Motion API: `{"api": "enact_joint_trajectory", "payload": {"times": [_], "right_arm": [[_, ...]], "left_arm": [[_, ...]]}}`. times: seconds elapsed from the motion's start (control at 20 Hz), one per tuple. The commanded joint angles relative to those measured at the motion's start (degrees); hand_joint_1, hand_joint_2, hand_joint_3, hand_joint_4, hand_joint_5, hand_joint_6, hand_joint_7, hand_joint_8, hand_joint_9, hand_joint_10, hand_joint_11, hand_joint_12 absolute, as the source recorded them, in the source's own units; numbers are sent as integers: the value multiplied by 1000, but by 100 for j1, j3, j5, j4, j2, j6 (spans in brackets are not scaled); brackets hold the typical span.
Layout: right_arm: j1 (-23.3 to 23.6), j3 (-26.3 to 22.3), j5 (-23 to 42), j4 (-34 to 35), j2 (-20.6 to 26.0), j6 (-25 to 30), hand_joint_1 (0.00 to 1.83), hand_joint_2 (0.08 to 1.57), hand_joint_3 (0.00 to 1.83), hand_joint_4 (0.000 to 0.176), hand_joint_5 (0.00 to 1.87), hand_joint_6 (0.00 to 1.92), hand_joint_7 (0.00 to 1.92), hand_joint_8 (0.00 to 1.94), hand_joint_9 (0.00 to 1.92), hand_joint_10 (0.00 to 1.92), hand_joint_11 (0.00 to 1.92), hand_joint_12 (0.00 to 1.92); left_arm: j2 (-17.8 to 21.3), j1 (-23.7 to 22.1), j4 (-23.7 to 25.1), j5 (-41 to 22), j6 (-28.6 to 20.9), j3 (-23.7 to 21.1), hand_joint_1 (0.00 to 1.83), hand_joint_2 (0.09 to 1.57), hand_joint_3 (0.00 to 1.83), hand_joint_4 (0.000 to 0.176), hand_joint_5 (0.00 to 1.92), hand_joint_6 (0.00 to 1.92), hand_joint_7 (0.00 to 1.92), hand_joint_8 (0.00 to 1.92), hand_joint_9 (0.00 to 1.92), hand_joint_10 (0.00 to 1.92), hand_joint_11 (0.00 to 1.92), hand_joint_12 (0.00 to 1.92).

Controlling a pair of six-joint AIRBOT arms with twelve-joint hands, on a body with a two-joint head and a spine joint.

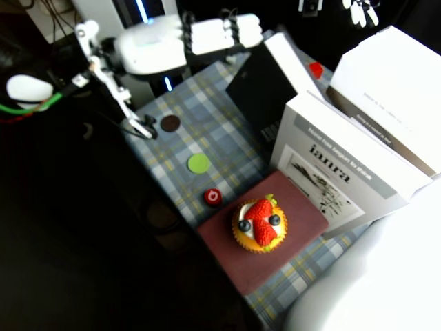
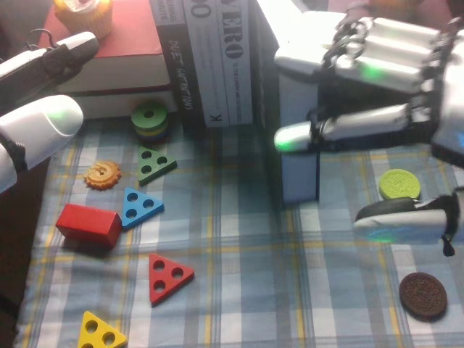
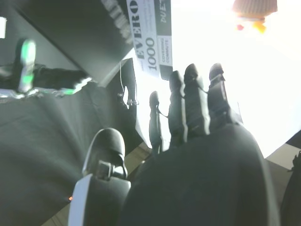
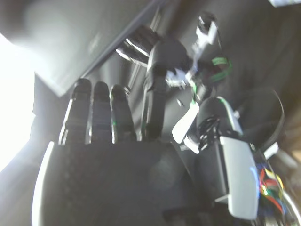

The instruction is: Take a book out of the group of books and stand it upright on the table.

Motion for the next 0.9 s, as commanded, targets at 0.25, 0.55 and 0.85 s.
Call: {"api": "enact_joint_trajectory", "payload": {"times": [0.25, 0.55, 0.85], "right_arm": [[-226, -44, 1895, 877, 177, -367, 0, 1192, 0, 56, 67, 10, 0, 0, 0, 0, 0, 0], [-642, 240, 1994, 2303, -71, -480, 0, 1192, 0, 56, 67, 9, 0, 0, 0, 0, 0, 0], [-1004, 480, 2622, 3143, -189, -133, 517, 1205, 0, 58, 119, 9, 294, 29, 178, 21, 73, 33]], "left_arm": [[1, 32, 32, -999, -162, 3, 0, 1303, 0, 176, 304, 3, 286, 0, 287, 5, 16, 8], [-55, 155, -23, -1625, -901, 177, 210, 1346, 5, 96, 174, 1, 232, 2, 187, 2, 63, 29], [-326, 177, -10, -2175, -2356, 691, 254, 1196, 0, 73, 38, 11, 140, 5, 130, 5, 51, 24]]}}
